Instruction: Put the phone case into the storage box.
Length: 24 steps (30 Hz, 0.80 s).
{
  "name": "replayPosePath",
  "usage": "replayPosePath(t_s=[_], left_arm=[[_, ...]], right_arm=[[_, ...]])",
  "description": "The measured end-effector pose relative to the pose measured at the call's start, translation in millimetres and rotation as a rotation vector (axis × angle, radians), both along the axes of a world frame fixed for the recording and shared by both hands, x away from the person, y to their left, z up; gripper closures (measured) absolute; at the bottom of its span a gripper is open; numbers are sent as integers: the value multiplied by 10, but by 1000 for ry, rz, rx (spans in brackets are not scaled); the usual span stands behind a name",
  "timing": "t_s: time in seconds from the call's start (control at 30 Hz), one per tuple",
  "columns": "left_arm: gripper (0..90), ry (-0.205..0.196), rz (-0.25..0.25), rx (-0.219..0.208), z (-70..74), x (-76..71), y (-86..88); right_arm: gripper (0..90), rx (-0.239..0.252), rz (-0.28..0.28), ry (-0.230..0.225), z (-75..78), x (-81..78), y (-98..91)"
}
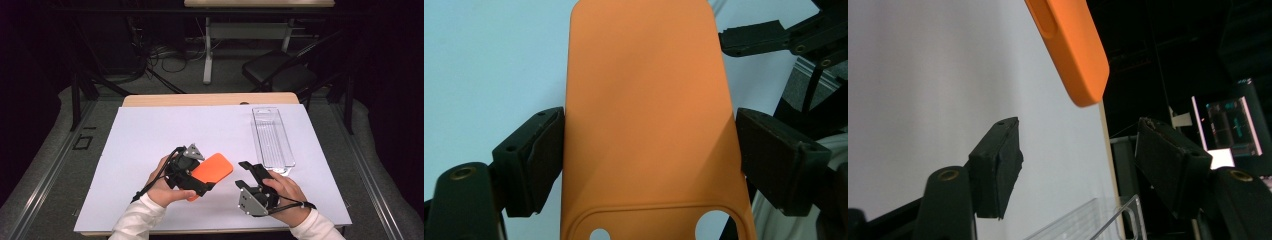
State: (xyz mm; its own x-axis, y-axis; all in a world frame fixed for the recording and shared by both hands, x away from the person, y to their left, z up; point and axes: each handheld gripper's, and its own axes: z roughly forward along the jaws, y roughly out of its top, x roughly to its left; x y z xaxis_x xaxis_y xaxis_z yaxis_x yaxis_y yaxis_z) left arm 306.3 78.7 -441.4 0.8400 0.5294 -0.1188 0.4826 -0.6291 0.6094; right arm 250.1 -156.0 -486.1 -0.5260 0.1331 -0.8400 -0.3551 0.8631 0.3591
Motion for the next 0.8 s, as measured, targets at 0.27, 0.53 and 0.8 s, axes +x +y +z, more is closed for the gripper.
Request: replayPosePath(t_s=[0.27,0.53,0.8], left_arm=[[160,14,-17,5,-30,-10,-48],[160,24,-31,9,-54,-30,-97],[160,31,-41,10,-70,-49,-137]], right_arm=[[378,-43,40,-70,-67,1,70],[417,-41,45,-40,-90,5,113],[415,-48,63,-64,-114,-4,141]])
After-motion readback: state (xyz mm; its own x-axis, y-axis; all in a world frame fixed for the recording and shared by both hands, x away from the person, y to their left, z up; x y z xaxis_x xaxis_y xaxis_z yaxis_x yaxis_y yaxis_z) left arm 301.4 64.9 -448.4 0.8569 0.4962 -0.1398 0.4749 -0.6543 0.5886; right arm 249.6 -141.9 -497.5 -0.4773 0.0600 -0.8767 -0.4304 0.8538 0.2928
